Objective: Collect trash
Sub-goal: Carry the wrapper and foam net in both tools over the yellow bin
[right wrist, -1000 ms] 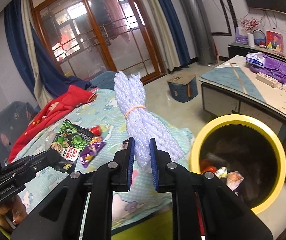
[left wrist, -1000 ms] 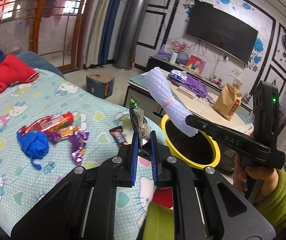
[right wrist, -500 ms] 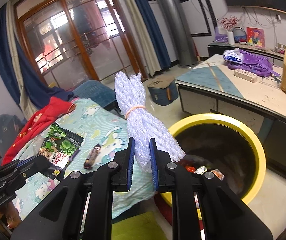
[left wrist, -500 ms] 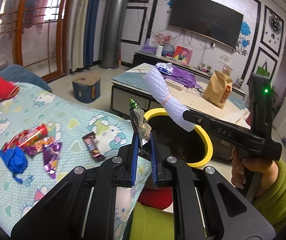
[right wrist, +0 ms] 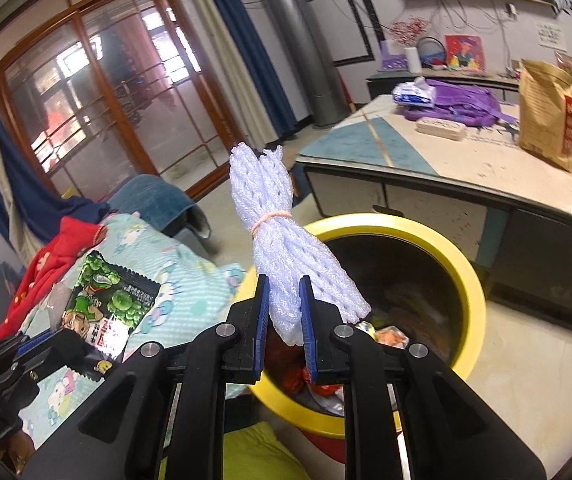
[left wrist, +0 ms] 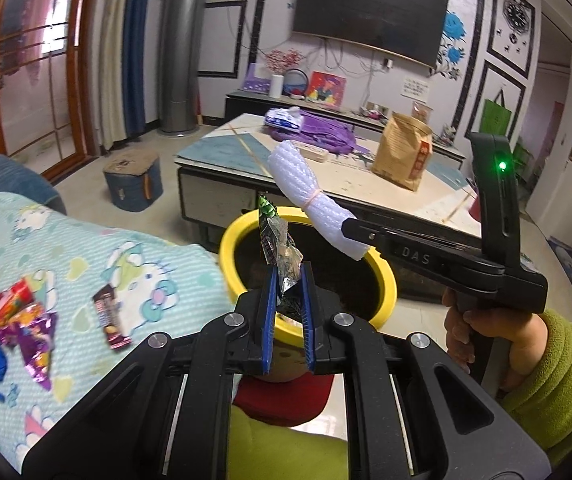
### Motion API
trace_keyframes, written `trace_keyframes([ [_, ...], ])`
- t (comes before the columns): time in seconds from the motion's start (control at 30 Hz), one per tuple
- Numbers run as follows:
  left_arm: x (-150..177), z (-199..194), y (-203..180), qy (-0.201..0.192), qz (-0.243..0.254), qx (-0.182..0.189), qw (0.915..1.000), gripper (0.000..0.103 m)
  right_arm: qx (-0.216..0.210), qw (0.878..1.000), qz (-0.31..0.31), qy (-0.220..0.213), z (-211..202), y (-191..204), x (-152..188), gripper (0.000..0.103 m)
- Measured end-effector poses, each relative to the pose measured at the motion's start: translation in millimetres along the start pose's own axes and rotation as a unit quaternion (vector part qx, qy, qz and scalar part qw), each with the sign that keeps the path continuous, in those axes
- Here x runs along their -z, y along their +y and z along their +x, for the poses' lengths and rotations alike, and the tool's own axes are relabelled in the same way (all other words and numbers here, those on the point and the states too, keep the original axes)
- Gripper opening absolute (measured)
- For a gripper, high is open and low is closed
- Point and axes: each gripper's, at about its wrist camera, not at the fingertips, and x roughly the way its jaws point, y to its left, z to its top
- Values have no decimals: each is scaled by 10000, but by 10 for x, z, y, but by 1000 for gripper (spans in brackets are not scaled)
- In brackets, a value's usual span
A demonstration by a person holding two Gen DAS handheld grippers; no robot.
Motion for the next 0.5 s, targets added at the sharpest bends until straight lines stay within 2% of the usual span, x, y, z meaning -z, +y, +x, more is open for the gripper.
trace_keyframes([
  [0.5, 7, 491, -248, 308, 185, 216, 9991, 7, 338, 9964, 736, 264, 134, -537, 102, 15],
])
